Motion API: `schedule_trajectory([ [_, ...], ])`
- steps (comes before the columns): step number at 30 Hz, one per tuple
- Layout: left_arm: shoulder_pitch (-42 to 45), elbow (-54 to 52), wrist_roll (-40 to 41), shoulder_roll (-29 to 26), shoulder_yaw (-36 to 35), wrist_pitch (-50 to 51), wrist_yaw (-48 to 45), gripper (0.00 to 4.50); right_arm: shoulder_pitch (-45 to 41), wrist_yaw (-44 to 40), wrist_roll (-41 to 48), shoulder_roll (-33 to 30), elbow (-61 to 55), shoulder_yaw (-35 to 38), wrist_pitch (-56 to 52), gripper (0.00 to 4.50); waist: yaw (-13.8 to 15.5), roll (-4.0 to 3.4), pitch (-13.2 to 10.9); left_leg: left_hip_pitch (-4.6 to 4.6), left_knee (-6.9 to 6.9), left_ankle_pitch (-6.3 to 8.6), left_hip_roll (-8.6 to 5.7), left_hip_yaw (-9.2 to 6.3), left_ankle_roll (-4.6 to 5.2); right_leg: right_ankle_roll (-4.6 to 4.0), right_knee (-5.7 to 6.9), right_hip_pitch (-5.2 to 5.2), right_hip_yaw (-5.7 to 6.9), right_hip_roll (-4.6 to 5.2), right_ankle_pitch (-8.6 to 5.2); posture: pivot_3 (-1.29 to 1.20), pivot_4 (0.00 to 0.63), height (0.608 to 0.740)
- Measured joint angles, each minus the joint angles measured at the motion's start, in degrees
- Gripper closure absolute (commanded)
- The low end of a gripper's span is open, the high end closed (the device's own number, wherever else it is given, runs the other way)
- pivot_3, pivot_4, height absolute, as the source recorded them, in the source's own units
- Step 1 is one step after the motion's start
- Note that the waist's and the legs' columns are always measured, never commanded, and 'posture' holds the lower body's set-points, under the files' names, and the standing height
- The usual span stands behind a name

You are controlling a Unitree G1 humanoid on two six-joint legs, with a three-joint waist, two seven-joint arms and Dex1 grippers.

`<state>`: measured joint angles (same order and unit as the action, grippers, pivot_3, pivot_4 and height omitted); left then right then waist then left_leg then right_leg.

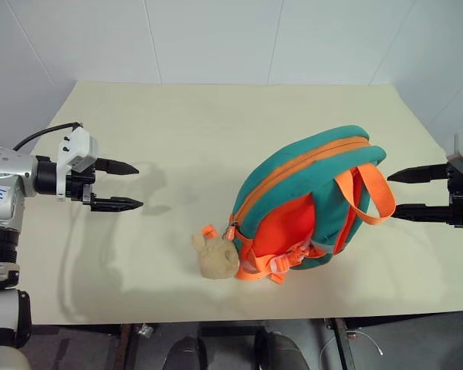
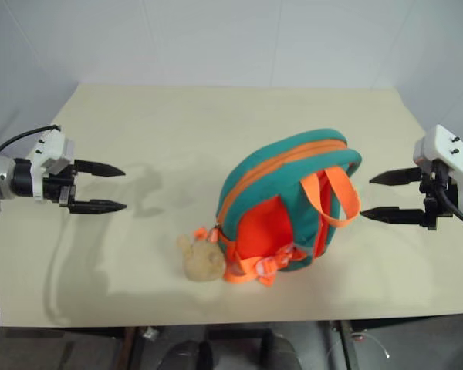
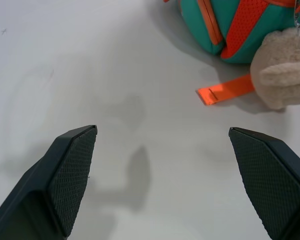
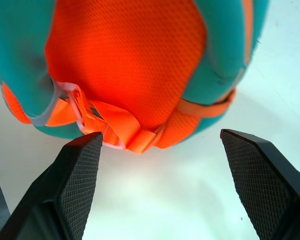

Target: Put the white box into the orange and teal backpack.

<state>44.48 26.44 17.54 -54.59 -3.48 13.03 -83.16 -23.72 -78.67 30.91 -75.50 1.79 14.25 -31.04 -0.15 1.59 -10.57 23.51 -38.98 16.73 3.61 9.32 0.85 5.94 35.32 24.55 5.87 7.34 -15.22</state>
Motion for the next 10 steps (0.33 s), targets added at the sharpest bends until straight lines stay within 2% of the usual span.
schedule_trajectory([
  [4, -0.2, 0.7, 7.0, 3.1, -5.6, -0.2, -2.9, 0.00, 0.7, -1.2, -1.1, -0.1, 6.2, 4.1, 3.9, 0.02, 0.0, 0.00, 0.0, -0.02, -0.03, 0.02, 0.02, 0.26, -0.02, 0.00, 0.01, -0.01, 0.01, 0.00, 0.00, 0.00, 0.150, 0.740],
  [6, -0.2, 1.7, 11.3, 4.8, -8.6, -1.0, -2.9, 0.00, -0.6, -0.9, -0.6, 2.0, 9.7, 6.8, 6.0, 0.02, -0.1, 0.01, 0.0, -0.06, -0.07, 0.02, 0.03, 0.29, -0.02, 0.01, 0.03, -0.03, 0.01, -0.01, 0.01, 0.00, 0.150, 0.740],
  [10, -1.0, 2.8, 14.9, 5.0, -9.7, -2.2, -2.9, 0.00, -0.4, -1.4, -1.2, 2.2, 13.9, 6.9, 9.1, 0.02, -0.3, 0.00, 0.0, -0.18, -0.06, 0.02, 0.04, 0.38, -0.03, 0.01, 0.14, -0.03, -0.06, -0.02, 0.00, 0.00, 0.150, 0.740],
])
